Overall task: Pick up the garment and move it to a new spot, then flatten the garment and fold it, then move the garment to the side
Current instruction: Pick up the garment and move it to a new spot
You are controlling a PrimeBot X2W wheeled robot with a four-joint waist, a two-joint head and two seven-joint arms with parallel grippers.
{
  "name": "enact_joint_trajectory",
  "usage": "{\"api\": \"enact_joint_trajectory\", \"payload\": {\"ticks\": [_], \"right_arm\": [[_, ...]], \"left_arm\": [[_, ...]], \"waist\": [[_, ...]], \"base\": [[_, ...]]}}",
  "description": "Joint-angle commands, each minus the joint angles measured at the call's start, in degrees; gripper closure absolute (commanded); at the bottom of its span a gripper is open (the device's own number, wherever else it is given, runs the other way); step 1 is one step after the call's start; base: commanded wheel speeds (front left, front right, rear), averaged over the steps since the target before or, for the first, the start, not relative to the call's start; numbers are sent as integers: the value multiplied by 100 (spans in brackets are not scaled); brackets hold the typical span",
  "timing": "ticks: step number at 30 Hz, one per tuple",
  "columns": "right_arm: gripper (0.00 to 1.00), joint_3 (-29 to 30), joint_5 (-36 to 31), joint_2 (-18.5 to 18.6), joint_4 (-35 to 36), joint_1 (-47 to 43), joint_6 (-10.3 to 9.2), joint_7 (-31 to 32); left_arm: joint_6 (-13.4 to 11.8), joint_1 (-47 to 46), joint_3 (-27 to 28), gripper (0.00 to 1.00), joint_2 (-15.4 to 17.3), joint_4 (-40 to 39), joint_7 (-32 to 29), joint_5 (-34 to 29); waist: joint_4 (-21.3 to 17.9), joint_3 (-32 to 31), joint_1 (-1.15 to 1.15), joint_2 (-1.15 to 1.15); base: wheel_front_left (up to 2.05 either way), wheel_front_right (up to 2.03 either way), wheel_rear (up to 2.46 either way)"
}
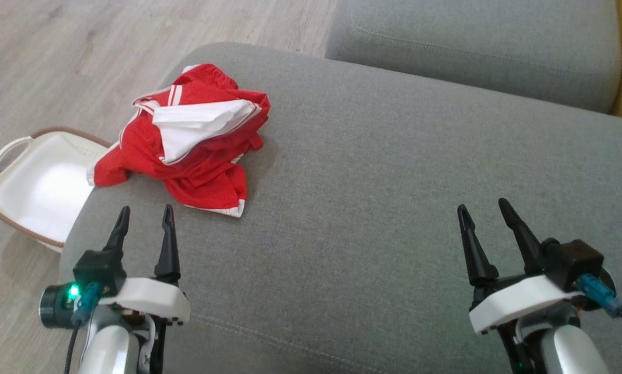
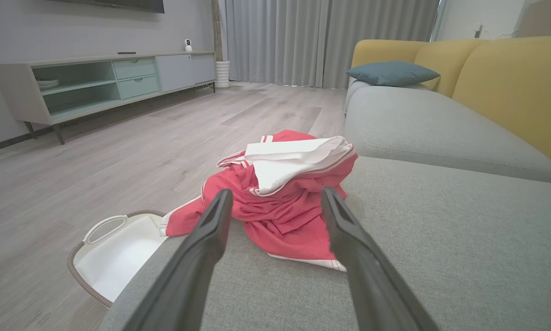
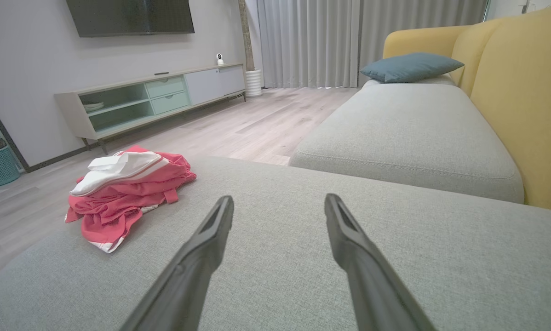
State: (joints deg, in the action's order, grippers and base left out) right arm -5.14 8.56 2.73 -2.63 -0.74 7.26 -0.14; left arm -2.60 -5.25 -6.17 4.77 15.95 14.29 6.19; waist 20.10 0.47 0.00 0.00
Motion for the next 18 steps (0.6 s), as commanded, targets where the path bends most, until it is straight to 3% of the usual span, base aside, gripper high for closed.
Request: {"api": "enact_joint_trajectory", "payload": {"ticks": [1, 10, 18], "right_arm": [[0, -128, 8, 63, 260, 201, 23, 21], [0, -109, -25, 447, 795, 588, 23, 352], [0, -70, 55, 759, 1160, 968, 23, 570]], "left_arm": [[-43, -294, 242, 0, 43, -222, 71, 27], [45, -1314, 359, 0, 64, 220, 71, 162], [164, -2912, 636, 0, 451, 2147, -280, 434]], "waist": [[-41, 120, 0, 0], [-290, 1156, 0, 0], [-506, 2012, 0, 0]], "base": [[0, 0, 0], [0, 0, 0], [0, 0, 0]]}}
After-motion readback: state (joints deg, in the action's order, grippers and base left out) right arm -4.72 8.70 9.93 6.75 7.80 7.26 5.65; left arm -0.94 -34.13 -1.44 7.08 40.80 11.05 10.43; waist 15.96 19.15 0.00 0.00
